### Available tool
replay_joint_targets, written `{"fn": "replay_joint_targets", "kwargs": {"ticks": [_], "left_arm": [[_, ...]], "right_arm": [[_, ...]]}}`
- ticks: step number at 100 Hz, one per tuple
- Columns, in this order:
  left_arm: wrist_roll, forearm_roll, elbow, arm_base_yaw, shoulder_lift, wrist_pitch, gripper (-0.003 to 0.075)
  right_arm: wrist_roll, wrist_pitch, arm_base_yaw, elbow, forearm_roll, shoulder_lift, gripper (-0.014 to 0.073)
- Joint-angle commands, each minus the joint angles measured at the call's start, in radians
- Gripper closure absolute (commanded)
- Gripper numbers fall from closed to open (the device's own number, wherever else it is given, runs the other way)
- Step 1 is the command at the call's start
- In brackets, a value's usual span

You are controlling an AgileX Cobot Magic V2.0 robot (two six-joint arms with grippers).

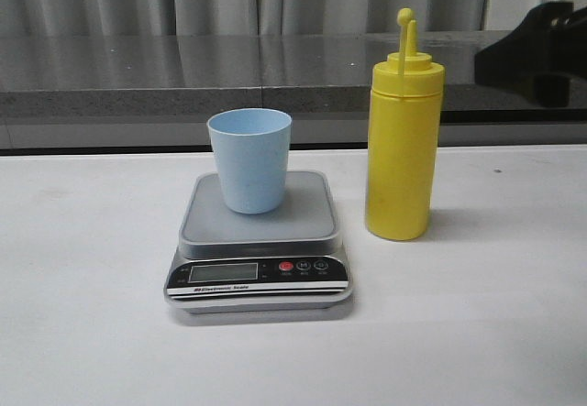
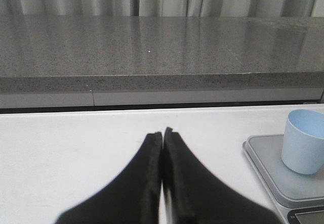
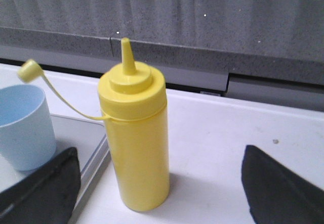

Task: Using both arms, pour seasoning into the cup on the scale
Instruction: 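Open the right gripper and withdraw it from the bottle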

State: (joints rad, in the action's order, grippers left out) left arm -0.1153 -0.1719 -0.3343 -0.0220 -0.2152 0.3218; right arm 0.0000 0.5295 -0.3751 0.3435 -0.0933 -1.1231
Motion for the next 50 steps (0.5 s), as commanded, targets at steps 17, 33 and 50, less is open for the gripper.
{"fn": "replay_joint_targets", "kwargs": {"ticks": [17,33,50], "left_arm": [[0.008,-0.013,-0.027,-0.001,-0.010,-0.071,0.0740],[0.008,-0.013,-0.027,-0.001,-0.010,-0.071,0.0740],[0.008,-0.013,-0.027,-0.001,-0.010,-0.071,0.0740]], "right_arm": [[-0.145,-0.098,0.031,0.018,-0.038,0.251,-0.0041],[-0.151,-0.212,0.116,0.019,-0.031,0.396,-0.0039],[-0.151,-0.327,0.208,0.019,0.030,0.534,-0.0039]]}}
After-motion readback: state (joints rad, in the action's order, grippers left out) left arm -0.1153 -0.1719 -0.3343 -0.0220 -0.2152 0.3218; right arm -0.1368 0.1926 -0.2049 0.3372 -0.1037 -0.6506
